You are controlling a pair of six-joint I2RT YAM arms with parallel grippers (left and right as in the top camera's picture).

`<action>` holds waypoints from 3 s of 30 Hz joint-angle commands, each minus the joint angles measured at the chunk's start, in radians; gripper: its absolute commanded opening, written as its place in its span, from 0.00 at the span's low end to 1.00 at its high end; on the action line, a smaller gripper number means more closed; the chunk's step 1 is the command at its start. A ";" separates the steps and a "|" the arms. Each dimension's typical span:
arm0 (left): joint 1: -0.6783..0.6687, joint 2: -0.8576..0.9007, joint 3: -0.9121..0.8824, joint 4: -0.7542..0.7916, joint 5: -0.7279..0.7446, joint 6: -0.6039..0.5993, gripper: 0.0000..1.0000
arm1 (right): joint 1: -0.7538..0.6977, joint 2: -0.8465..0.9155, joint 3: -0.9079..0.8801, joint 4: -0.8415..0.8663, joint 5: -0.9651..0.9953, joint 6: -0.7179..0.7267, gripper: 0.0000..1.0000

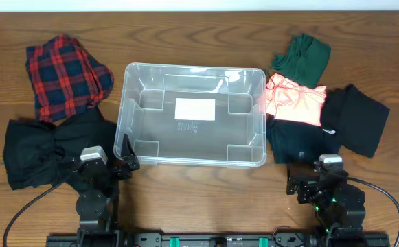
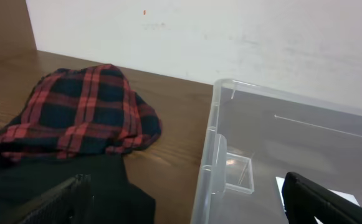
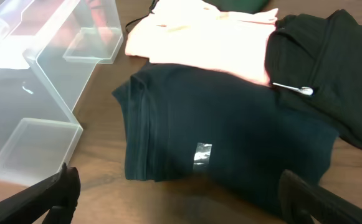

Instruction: Pack container

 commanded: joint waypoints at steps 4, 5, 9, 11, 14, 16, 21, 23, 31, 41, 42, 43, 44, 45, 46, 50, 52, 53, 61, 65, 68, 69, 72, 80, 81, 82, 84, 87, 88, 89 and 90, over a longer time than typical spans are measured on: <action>0.000 0.000 -0.018 -0.040 -0.012 0.017 0.98 | -0.007 -0.006 -0.002 -0.009 0.005 0.010 0.99; 0.000 0.000 -0.018 -0.040 -0.012 0.017 0.98 | -0.007 -0.006 -0.002 -0.009 0.005 0.010 0.99; 0.000 0.000 -0.018 -0.040 -0.012 0.017 0.98 | -0.007 -0.006 -0.002 -0.009 0.005 0.010 0.99; 0.000 0.000 -0.018 -0.040 -0.012 0.017 0.98 | -0.007 -0.006 -0.002 -0.009 0.005 0.010 0.99; 0.000 0.000 -0.018 -0.040 -0.012 0.017 0.98 | -0.007 -0.006 -0.002 -0.009 0.005 0.010 0.99; 0.000 0.000 -0.018 -0.040 -0.012 0.017 0.98 | -0.007 -0.006 -0.002 -0.009 0.005 0.010 0.99; 0.000 0.000 -0.018 -0.040 -0.012 0.017 0.98 | -0.007 -0.006 -0.002 -0.009 0.005 0.010 0.99; 0.000 0.000 -0.018 -0.040 -0.012 0.017 0.98 | -0.007 -0.006 -0.002 -0.009 0.005 0.010 0.99; 0.000 0.000 -0.018 -0.040 -0.012 0.017 0.98 | -0.007 -0.006 -0.002 -0.009 0.005 0.010 0.99; 0.000 0.000 -0.018 -0.040 -0.012 0.017 0.98 | -0.007 -0.006 -0.002 -0.009 0.005 0.010 0.99; 0.000 0.000 -0.018 -0.040 -0.012 0.017 0.98 | -0.007 -0.006 -0.002 -0.009 0.005 0.010 0.99; 0.000 0.000 -0.018 -0.040 -0.012 0.017 0.98 | -0.007 -0.006 -0.002 -0.009 0.005 0.010 0.99; 0.000 0.000 -0.018 -0.040 -0.012 0.017 0.98 | -0.007 -0.006 -0.002 -0.009 0.005 0.010 0.99; 0.000 0.000 -0.018 -0.040 -0.012 0.017 0.98 | -0.007 -0.006 -0.002 -0.009 0.005 0.010 0.99; 0.000 0.000 -0.018 -0.040 -0.012 0.017 0.98 | -0.007 -0.006 -0.002 -0.009 0.005 0.010 0.99; 0.000 0.000 -0.018 -0.040 -0.012 0.017 0.98 | -0.007 -0.006 -0.002 -0.009 0.005 0.010 0.99; 0.000 0.000 -0.018 -0.040 -0.012 0.017 0.98 | -0.007 -0.006 -0.002 -0.009 0.005 0.010 0.99; 0.000 0.000 -0.018 -0.040 -0.012 0.017 0.98 | -0.007 -0.006 -0.002 -0.009 0.005 0.010 0.99; -0.003 0.011 -0.018 -0.041 0.103 -0.053 0.98 | -0.007 -0.006 -0.002 -0.009 0.005 0.010 0.99; -0.003 0.039 -0.018 -0.036 0.178 -0.079 0.98 | -0.007 -0.006 -0.002 -0.009 0.005 0.010 0.99; -0.003 0.093 -0.006 -0.048 0.179 -0.080 0.98 | -0.007 -0.006 -0.002 -0.009 0.005 0.010 0.99; -0.003 0.115 0.009 -0.063 0.179 -0.091 0.98 | -0.007 -0.006 -0.002 -0.009 0.005 0.010 0.99; -0.003 0.190 0.086 -0.146 0.179 -0.192 0.98 | -0.007 -0.006 -0.002 -0.009 0.005 0.010 0.99; -0.002 0.500 0.548 -0.497 0.047 -0.218 0.98 | -0.007 -0.006 -0.002 -0.009 0.005 0.010 0.99; -0.002 0.544 0.618 -0.526 0.039 -0.197 0.98 | -0.007 -0.006 -0.002 -0.009 0.005 0.010 0.99; -0.002 0.578 0.674 -0.543 0.040 -0.175 0.98 | -0.007 -0.006 -0.002 -0.009 0.005 0.010 0.99; -0.002 0.639 0.777 -0.565 0.040 -0.147 0.98 | -0.007 -0.006 -0.002 -0.009 0.005 0.010 0.99; -0.002 0.694 0.889 -0.573 0.042 -0.135 0.98 | -0.007 -0.006 -0.002 -0.009 0.005 0.010 0.99; -0.002 0.701 0.917 -0.584 0.035 -0.095 0.98 | -0.007 -0.006 -0.002 -0.009 0.005 0.010 0.99; -0.002 0.702 0.939 -0.583 0.025 -0.039 0.98 | -0.007 -0.006 -0.002 -0.009 0.005 0.010 0.99; -0.002 0.701 0.960 -0.573 -0.006 0.010 0.98 | -0.007 -0.006 -0.002 -0.009 0.005 0.010 0.99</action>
